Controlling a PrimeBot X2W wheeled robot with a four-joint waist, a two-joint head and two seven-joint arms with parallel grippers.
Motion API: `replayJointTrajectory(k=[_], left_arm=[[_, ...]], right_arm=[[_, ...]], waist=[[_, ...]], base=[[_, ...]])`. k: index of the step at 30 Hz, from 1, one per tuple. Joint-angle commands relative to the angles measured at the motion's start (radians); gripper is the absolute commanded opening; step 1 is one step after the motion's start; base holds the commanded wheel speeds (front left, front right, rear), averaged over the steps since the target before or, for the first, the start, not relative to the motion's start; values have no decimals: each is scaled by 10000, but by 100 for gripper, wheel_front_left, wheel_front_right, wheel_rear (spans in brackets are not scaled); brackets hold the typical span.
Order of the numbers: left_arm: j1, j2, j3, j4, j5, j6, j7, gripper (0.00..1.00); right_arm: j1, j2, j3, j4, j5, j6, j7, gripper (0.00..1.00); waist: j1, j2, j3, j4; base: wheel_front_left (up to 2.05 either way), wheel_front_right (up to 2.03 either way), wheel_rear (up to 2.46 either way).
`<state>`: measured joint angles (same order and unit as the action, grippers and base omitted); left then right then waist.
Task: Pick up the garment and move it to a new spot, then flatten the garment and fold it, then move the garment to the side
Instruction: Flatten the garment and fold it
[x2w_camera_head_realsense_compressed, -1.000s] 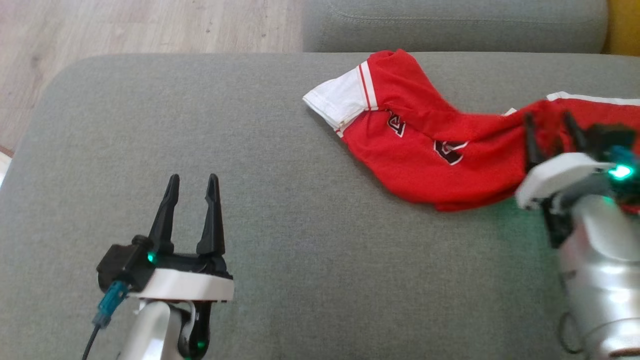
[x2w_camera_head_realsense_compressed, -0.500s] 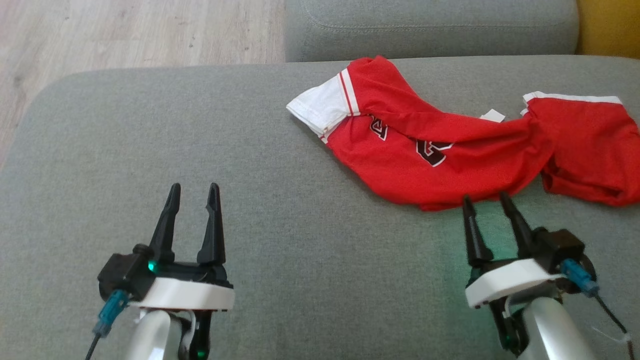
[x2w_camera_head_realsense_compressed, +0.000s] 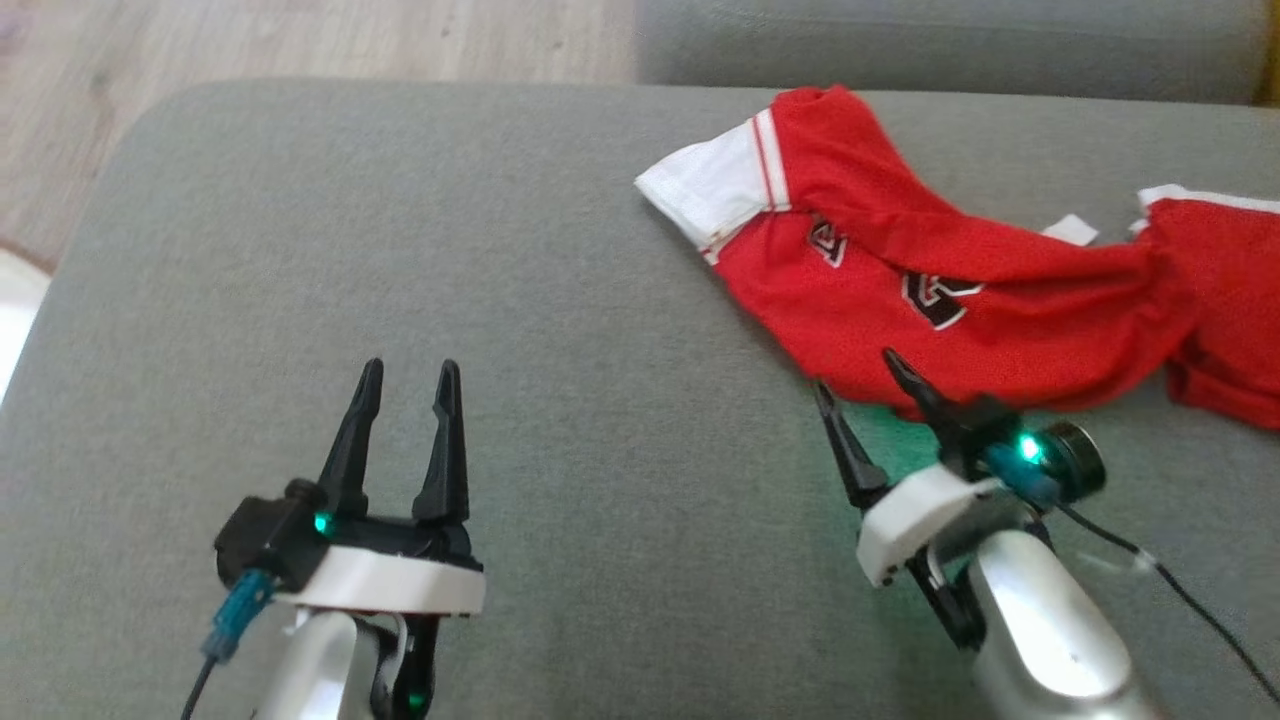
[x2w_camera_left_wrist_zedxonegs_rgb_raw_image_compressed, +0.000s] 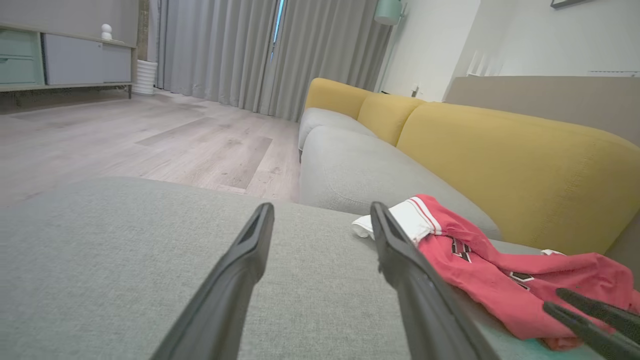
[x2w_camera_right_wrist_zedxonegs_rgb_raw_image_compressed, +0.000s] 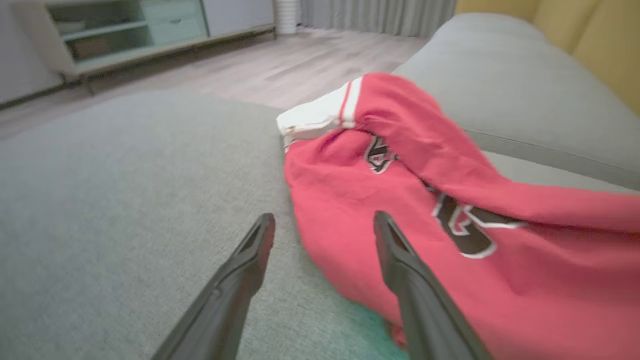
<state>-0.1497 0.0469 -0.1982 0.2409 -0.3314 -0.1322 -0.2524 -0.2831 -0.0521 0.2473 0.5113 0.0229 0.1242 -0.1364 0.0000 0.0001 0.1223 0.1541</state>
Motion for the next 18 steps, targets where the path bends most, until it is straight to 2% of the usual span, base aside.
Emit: replayJointTrajectory(k=[1, 10, 11, 12, 13, 16, 18], left_arm=[[-544, 34, 199, -290, -74, 16, -93, 100], [-914, 34, -155, -153, -343, 16, -93, 100], [-921, 34, -155, -133, -353, 16, -93, 100], [-921, 34, -155, -133, -353, 16, -93, 100], [-925, 34, -163, -117, -362, 16, -93, 100], [-895, 34, -165, -80, -368, 16, -93, 100], [-846, 34, -137, -43, -351, 16, -93, 100]], right_arm=[[-550, 17, 291, -33, -308, 65, 68, 100], [-2427, 1, 55, 2852, -2236, 65, 473, 100], [-2575, 2, -51, 3073, -2362, 65, 394, 32], [-2575, 2, -51, 3073, -2362, 65, 394, 32], [-2700, 4, -129, 3270, -2486, 65, 283, 0], [-2964, 12, -198, 3688, -2421, 65, -252, 0], [-3002, 14, 335, 3794, -1838, 65, -636, 0]], waist=[[0, -1, 221, 251], [0, -1, 744, 1088], [0, -1, 745, 1125], [0, -1, 745, 1125], [0, -1, 737, 1159], [0, -1, 657, 1210], [0, -1, 552, 1194]], base=[[0, 0, 0], [0, 0, 0], [0, 0, 0], [0, 0, 0], [0, 0, 0], [0, 0, 0], [0, 0, 0]])
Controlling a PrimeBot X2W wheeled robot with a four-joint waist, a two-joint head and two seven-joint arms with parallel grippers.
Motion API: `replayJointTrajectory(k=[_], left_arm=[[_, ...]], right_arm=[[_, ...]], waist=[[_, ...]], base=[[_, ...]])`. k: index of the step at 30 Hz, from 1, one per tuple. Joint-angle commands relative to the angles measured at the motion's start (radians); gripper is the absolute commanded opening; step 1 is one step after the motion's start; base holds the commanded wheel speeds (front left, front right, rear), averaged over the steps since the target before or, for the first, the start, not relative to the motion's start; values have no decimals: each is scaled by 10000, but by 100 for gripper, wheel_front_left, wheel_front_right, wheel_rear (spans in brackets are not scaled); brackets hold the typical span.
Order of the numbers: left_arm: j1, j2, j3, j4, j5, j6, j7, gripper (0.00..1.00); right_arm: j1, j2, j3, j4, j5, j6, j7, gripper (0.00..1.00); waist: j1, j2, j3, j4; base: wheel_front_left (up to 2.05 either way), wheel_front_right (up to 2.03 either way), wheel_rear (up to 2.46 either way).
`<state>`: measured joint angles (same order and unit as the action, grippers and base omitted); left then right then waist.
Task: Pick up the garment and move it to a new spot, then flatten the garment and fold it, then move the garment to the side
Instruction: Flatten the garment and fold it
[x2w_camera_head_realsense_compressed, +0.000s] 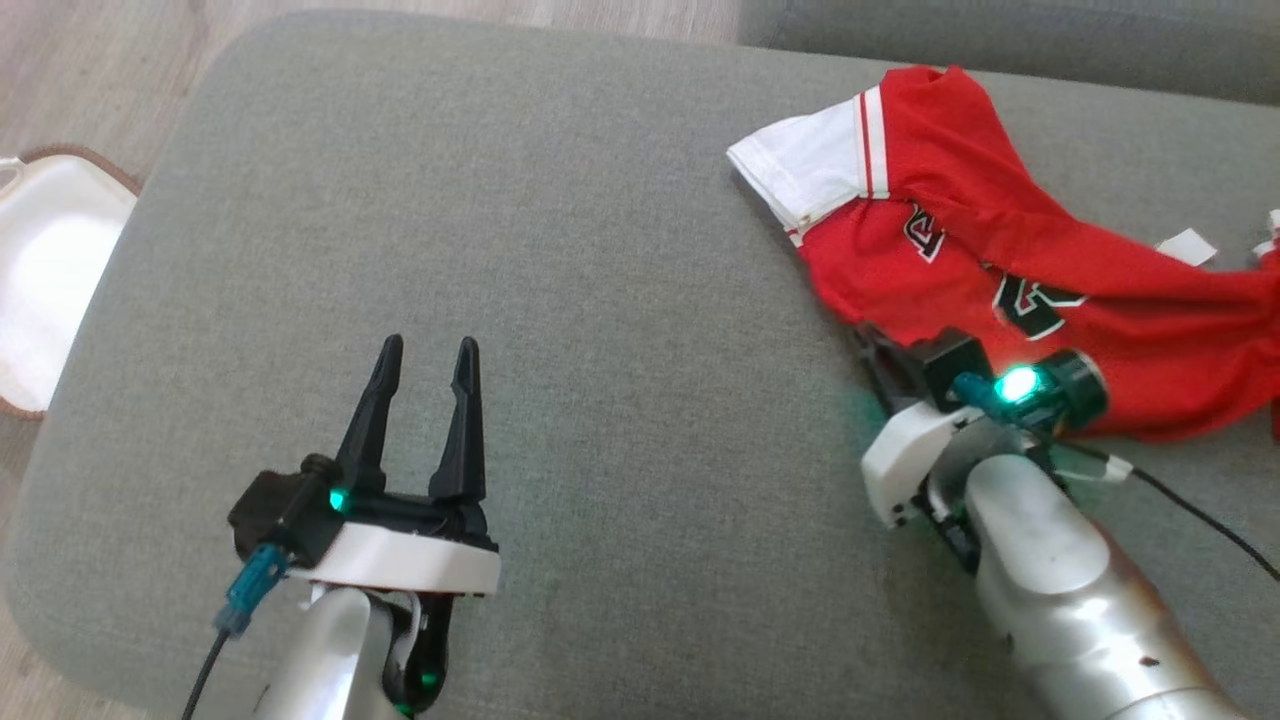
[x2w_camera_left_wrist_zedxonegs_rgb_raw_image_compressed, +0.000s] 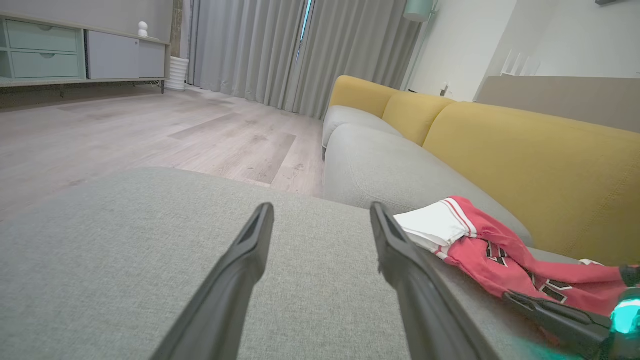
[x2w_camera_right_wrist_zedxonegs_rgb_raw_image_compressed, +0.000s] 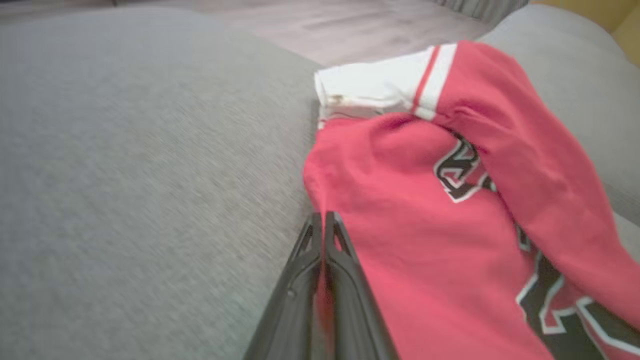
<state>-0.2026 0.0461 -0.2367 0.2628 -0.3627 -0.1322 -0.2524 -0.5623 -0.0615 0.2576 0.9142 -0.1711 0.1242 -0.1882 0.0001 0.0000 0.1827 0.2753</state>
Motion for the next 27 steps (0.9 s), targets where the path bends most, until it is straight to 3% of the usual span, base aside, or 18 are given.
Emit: replayJointTrajectory(k=[1, 5, 14, 19, 22, 23, 27], left_arm=[[-283, 41, 287, -247, -20, 16, -93, 100], [-177, 41, 428, -242, 30, 16, -93, 100], [92, 41, 589, -275, 163, 15, -93, 100], [212, 41, 638, -310, 202, 15, -93, 100], [257, 41, 642, -322, 203, 15, -93, 100], [268, 41, 646, -323, 202, 15, -93, 100], [290, 41, 658, -341, 201, 15, -93, 100]], right_arm=[[-212, 108, 601, -256, 447, 65, -250, 0], [-127, 110, 1964, -676, 1646, 65, -546, 0], [314, -17, 6072, -2697, 4545, 65, -710, 0], [278, -1461, 8398, -3944, 5884, 65, -570, 0], [193, -2363, 8920, -4270, 6506, 65, -314, 0], [149, -2583, 8879, -4323, 6598, 65, -321, 98], [164, -2983, 7745, -4410, 6923, 65, -509, 100]], waist=[[-1, 0, -108, -55], [-1, 0, -299, -292], [-1, 0, -843, -916], [-1, 0, -993, -1126], [-1, 0, -1023, -1212], [-1, 0, -1022, -1241], [-1, 0, -1003, -1338]], base=[[0, 0, 0], [0, 0, 0], [0, 0, 0], [0, 0, 0], [0, 0, 0], [0, 0, 0], [0, 0, 0]])
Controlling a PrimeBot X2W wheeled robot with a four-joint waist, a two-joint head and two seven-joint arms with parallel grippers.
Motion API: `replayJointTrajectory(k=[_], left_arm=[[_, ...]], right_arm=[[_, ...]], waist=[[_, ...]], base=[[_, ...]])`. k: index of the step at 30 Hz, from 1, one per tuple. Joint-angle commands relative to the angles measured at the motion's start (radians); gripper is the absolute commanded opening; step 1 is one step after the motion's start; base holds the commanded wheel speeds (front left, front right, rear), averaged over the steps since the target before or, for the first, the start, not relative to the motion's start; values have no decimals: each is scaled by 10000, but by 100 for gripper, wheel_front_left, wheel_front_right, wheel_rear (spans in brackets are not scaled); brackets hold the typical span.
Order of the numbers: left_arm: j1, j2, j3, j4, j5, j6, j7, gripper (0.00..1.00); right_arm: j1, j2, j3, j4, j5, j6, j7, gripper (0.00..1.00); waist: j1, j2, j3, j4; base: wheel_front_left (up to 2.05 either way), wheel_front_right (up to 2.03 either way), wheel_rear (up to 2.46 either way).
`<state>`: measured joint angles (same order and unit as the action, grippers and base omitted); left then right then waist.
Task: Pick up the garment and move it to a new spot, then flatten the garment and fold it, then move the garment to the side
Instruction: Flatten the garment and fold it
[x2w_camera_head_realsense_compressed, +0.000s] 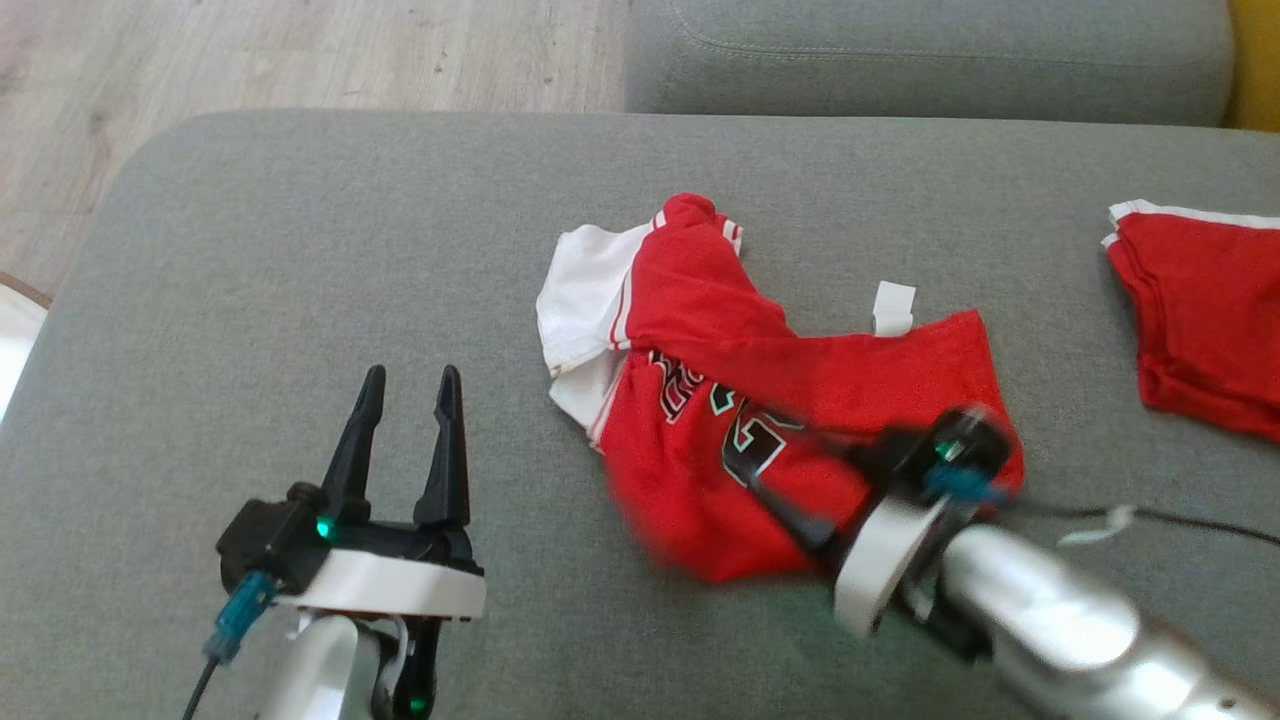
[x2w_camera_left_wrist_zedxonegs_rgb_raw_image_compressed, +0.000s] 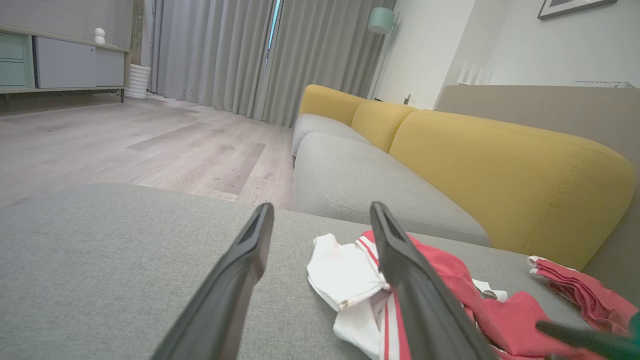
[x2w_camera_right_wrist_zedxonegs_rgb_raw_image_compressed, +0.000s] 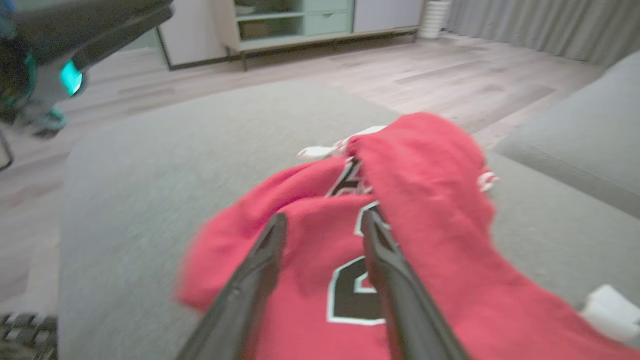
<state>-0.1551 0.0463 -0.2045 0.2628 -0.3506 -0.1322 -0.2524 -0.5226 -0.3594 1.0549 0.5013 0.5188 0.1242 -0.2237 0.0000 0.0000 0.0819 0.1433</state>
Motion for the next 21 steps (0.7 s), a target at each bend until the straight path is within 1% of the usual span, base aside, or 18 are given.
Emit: replayJointTrajectory(k=[1, 3, 5, 7, 9, 10, 11, 13, 16, 18, 21], left_arm=[[-185, 39, 347, -349, 86, 15, -93, 100], [-200, 39, 371, -373, 109, 15, -93, 100], [-206, 39, 406, -410, 124, 15, -93, 100], [-193, 39, 419, -454, 128, 15, -93, 100], [-170, 39, 417, -502, 126, 15, -93, 100], [-162, 39, 406, -520, 121, 15, -93, 100], [-162, 39, 406, -520, 121, 15, -93, 100], [-151, 39, 388, -553, 106, 15, -93, 100], [-178, 39, 312, -570, 83, 15, -93, 100], [-234, 39, 265, -555, 55, 15, -93, 100], [-341, 39, 171, -528, -27, 15, -93, 100]], right_arm=[[-173, 1, -699, -265, 46, 65, -204, 100], [-11, 74, -1760, -245, -81, 65, -292, 100], [243, 255, -3064, -155, -481, 65, -344, 100], [659, 645, -4438, -299, -1012, 65, -369, 100], [1221, 1123, -5771, -756, -1747, 65, -374, 100], [1562, 1397, -6268, -1040, -2062, 65, -376, 100], [1562, 1397, -6268, -1040, -2062, 65, -376, 100], [2140, 1859, -7057, -1548, -2757, 65, -377, 100], [2579, 2278, -7494, -1973, -3656, 65, -378, 100], [2567, 2404, -7474, -2061, -4044, 65, -379, 100], [2219, 2403, -7159, -2014, -4451, 65, -137, 100]], waist=[[0, 0, 10, -40], [0, 0, 3, -66], [0, 0, -13, -72], [0, 0, -30, -56], [0, 0, -35, -22], [0, 0, -29, 2], [0, 0, -29, 2], [0, 0, 6, 44], [0, 0, 107, 148], [0, 0, 172, 242], [0, 0, 312, 459]], base=[[0, 0, 0], [0, 0, 0], [0, 0, 0], [0, 0, 0], [0, 0, 0], [0, 0, 0], [0, 0, 0], [0, 0, 0], [0, 0, 0], [0, 0, 0], [0, 0, 0]])
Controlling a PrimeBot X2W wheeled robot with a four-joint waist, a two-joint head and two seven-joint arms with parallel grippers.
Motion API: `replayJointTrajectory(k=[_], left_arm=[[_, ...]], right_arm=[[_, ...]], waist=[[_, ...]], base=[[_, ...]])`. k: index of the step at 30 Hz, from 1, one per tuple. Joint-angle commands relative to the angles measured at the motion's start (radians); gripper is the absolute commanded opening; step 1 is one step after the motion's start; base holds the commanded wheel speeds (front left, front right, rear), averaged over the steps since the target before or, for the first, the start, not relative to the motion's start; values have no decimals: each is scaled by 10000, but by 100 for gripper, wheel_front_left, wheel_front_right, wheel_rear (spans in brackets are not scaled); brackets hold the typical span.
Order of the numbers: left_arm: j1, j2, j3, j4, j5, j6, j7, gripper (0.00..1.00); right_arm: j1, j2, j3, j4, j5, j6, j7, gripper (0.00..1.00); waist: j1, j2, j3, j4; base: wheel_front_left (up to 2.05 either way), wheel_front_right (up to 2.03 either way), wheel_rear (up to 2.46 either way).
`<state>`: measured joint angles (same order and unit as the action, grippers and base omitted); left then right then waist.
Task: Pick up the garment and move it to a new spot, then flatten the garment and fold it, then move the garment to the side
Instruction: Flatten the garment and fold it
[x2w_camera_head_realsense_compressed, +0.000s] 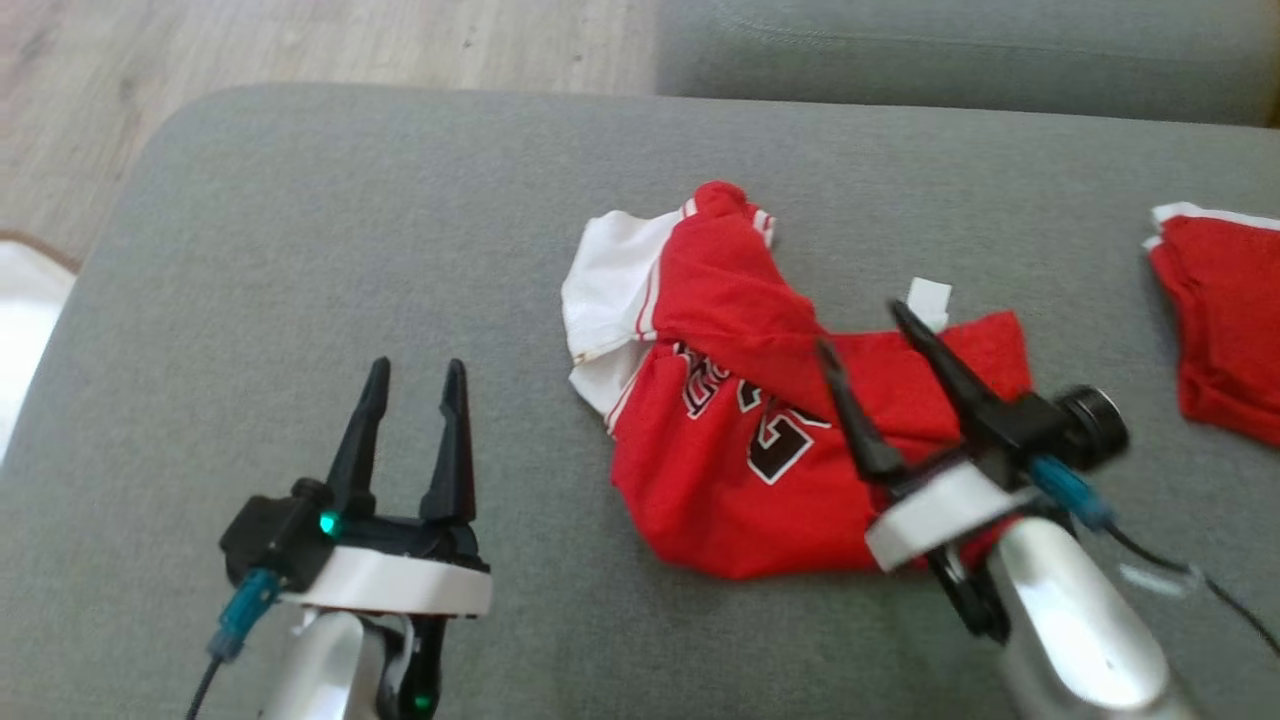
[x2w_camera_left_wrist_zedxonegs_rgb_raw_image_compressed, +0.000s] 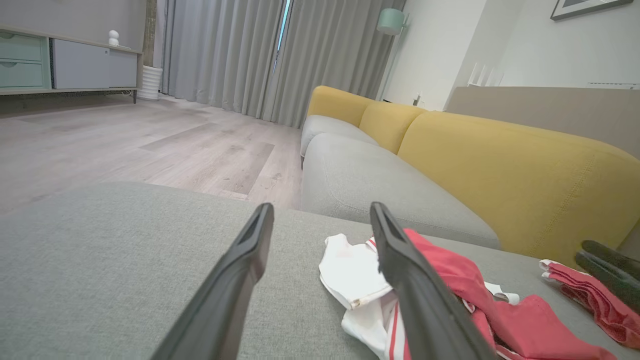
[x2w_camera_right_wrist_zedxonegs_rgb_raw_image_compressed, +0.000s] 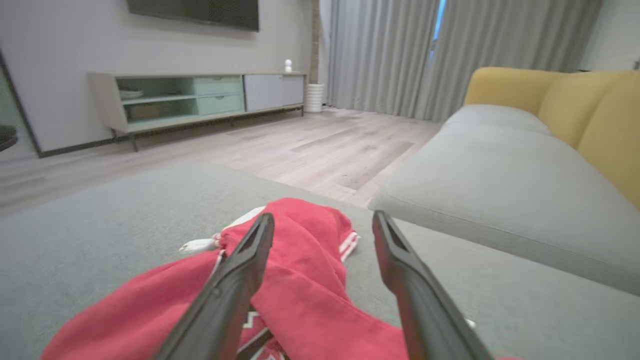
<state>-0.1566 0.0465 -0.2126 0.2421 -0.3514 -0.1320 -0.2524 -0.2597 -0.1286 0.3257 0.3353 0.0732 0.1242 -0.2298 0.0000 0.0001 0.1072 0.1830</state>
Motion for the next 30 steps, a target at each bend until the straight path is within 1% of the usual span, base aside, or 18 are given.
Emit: replayJointTrajectory(k=[1, 5, 10, 14, 17, 21, 23, 25, 29, 30], left_arm=[[-359, 37, 209, -305, -51, 13, -93, 100], [-502, 37, -18, -217, -194, 13, -93, 100], [-681, 37, -260, -104, -404, 13, -93, 100], [-774, 37, -442, -25, -579, 13, -93, 100], [-813, 37, -501, 16, -681, 23, -93, 100], [-849, 37, -577, 54, -839, 64, -93, 100], [-866, 37, -615, 44, -920, 90, -93, 100], [-877, 37, -648, 34, -946, 104, -93, 100], [-876, 37, -664, -11, -978, 150, -93, 100], [-875, 37, -669, -19, -984, 159, -93, 100]], right_arm=[[-585, 66, 303, -310, -80, 65, 77, 100], [-1497, -224, 1337, 132, -201, 65, 1060, 100], [-2920, -823, 3253, 962, 152, 65, 1991, 100], [-3973, -1308, 4793, 1777, 580, 65, 2310, 100], [-4666, -1492, 5707, 2450, 789, 65, 2481, 100], [-5324, -1542, 6716, 3317, 1012, 65, 2458, 100], [-5612, -1605, 7100, 3798, 1079, 65, 2397, 100], [-5845, -1596, 7267, 4276, 1134, 65, 2329, 100], [-6281, -1389, 7103, 5412, 1106, 65, 2135, 100], [-6306, -1307, 7019, 5603, 1182, 65, 2095, 62]], waist=[[0, -1, 106, 141], [0, -1, 337, 541], [0, -1, 566, 1067], [0, -1, 684, 1460], [0, -1, 748, 1686], [0, -1, 800, 1956], [0, -1, 832, 2058], [0, -1, 851, 2127], [0, -1, 944, 2197], [0, -1, 959, 2196]], base=[[0, 0, 0], [0, 0, 0], [0, 0, 0], [0, 0, 0], [0, 0, 0], [0, 0, 0], [0, 0, 0], [0, 0, 0], [0, 0, 0], [0, 0, 0]])
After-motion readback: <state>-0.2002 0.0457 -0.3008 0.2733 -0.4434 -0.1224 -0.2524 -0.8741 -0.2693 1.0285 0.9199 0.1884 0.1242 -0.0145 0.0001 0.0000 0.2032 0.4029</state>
